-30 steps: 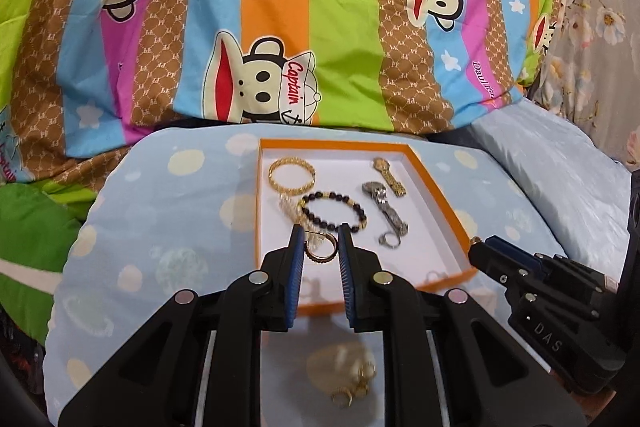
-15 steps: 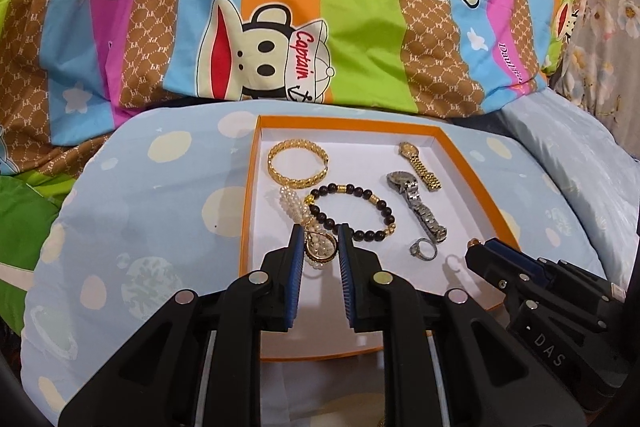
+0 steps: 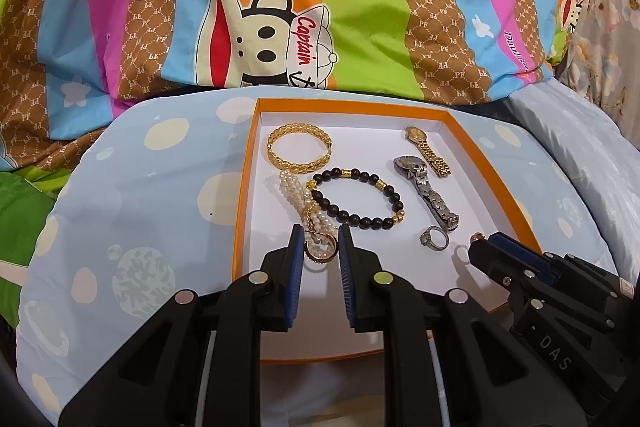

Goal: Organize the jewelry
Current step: 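Carry both gold hoop earrings into the orange box and open both tools, then withdraw both tools from the box toward the gold dangling earrings on the sheet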

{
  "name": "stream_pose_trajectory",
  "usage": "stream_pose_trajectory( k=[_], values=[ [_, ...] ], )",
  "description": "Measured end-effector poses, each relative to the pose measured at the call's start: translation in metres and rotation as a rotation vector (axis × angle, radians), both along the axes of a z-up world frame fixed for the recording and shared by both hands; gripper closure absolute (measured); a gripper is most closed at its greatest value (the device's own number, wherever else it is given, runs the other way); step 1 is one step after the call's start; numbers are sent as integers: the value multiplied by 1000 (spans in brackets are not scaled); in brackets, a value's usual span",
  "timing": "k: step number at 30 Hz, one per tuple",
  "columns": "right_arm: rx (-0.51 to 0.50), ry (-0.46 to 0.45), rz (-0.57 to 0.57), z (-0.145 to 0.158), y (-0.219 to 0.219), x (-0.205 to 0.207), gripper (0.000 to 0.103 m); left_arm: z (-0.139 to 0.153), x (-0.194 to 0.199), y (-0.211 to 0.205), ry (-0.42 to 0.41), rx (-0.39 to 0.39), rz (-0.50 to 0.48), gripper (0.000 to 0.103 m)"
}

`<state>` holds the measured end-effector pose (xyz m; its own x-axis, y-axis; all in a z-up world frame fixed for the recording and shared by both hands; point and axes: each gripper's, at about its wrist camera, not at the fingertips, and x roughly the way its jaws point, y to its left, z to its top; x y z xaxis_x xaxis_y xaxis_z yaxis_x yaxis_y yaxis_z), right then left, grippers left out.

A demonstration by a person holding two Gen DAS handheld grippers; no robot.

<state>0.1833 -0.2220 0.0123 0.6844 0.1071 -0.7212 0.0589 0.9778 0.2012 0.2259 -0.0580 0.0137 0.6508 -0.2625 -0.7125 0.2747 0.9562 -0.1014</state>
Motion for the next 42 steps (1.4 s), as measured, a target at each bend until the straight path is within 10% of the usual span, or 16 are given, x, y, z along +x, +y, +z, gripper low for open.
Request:
stream_pose_trajectory(
  k=[6, 14, 28, 42],
  values=[
    [1, 1, 1, 0, 1, 0, 85, -3, 2, 0, 10, -4, 6, 86],
    [11, -11, -4, 1, -1, -2, 78, 6, -2, 6, -32, -27, 29, 58],
    [-8, -77, -83, 28, -21, -61, 69, 38, -39, 72, -51, -130, 109, 58],
    [24, 24, -39, -1, 16, -134, 69, -2, -130, 100, 53, -61, 103, 57]
  ],
)
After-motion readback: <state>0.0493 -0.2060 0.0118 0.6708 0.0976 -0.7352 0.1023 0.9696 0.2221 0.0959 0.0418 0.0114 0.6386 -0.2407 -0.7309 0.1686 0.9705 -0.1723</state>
